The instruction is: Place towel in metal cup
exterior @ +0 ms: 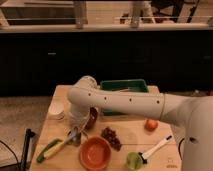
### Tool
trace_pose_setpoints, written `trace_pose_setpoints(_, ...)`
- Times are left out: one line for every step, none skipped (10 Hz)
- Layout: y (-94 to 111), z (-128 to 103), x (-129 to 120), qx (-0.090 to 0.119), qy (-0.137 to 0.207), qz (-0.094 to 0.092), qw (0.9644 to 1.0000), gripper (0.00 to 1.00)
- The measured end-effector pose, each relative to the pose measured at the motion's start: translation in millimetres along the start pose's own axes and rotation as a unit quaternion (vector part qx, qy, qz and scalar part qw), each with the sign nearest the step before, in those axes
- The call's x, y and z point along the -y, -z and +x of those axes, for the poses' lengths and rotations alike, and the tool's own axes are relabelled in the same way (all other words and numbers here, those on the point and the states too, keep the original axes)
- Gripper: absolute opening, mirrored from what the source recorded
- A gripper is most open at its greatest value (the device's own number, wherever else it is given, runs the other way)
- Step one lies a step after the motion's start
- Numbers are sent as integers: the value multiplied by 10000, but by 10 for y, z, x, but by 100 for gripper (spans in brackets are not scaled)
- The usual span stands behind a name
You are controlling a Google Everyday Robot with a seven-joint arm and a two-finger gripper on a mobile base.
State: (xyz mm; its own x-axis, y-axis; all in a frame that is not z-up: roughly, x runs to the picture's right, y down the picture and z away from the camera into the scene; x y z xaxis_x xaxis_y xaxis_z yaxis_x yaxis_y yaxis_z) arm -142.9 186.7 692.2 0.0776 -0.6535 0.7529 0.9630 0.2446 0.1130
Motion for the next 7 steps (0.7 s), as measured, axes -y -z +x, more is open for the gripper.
trace_pose_setpoints(-37,31,-2,27,-50,21,10000,10)
trace_pose_setpoints(-62,51,3,53,-86,26,9999,10)
trace_pose_setpoints(-90,69,17,85,-117,23,9999,10)
trace_pose_setpoints(-118,76,21,133,-140,-13,9998,10)
trace_pose_setpoints(-143,83,23,179,-168,-42,9997,10)
trace_pose_setpoints(-167,91,16,224,-208,-71,9995,14)
trace_pose_setpoints(-204,98,20,291,-252,-109,9992,28)
